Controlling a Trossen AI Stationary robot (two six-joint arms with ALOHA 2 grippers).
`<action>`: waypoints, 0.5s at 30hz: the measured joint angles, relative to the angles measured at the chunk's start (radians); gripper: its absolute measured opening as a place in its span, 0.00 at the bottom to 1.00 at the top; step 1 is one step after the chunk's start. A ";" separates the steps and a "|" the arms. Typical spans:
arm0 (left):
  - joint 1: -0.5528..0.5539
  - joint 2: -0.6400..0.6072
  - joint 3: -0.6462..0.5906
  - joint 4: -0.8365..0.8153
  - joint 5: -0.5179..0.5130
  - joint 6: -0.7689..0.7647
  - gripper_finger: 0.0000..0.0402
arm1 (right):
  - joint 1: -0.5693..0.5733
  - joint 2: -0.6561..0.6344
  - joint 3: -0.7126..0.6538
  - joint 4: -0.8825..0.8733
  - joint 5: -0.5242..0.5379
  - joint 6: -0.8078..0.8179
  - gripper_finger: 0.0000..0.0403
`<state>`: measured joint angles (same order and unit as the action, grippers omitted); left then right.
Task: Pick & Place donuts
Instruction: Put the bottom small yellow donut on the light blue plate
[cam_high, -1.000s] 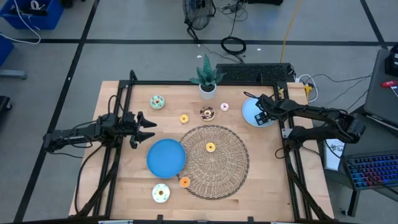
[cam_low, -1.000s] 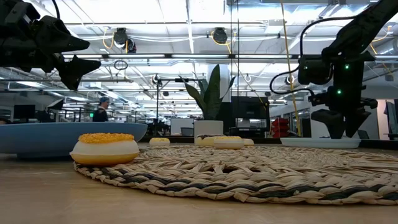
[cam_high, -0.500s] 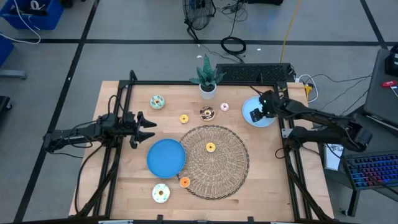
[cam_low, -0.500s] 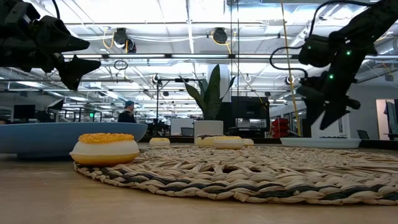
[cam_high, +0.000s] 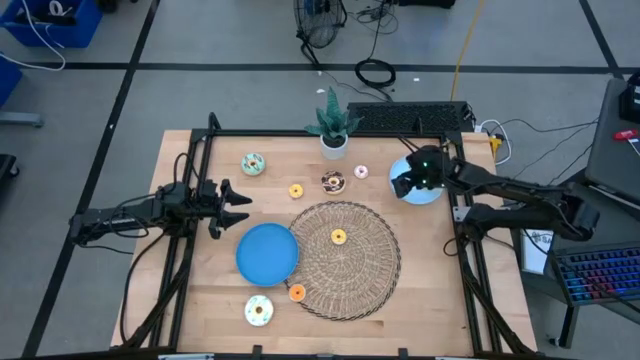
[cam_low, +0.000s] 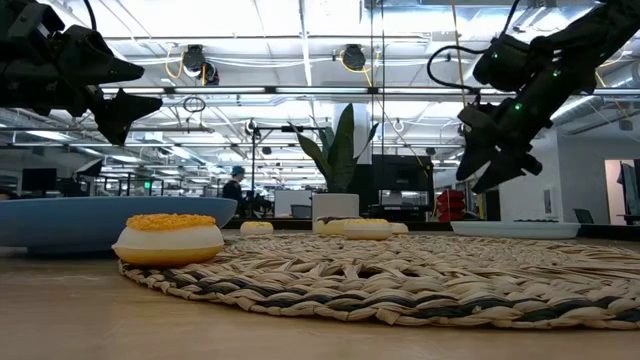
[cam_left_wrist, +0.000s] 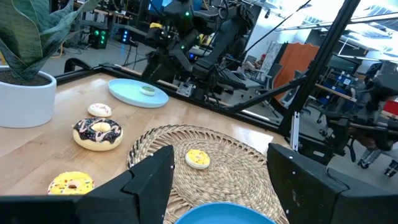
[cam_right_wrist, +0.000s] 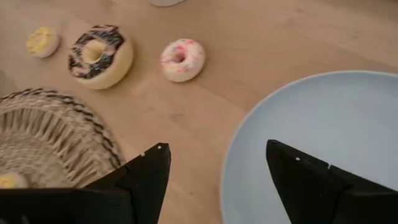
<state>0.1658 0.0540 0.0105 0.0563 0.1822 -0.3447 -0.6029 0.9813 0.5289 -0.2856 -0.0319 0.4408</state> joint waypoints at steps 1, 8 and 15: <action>0.000 0.000 0.000 0.000 0.000 0.000 0.64 | 0.012 0.000 0.000 0.004 0.000 0.000 0.62; 0.000 0.000 0.000 0.000 0.000 0.000 0.64 | 0.110 0.000 -0.062 0.178 0.000 0.043 0.62; 0.000 0.000 0.000 0.000 0.000 0.000 0.64 | 0.193 0.001 -0.200 0.614 -0.100 0.072 0.62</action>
<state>0.1657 0.0540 0.0105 0.0563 0.1822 -0.3447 -0.4101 0.9821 0.3286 0.3282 -0.1317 0.5133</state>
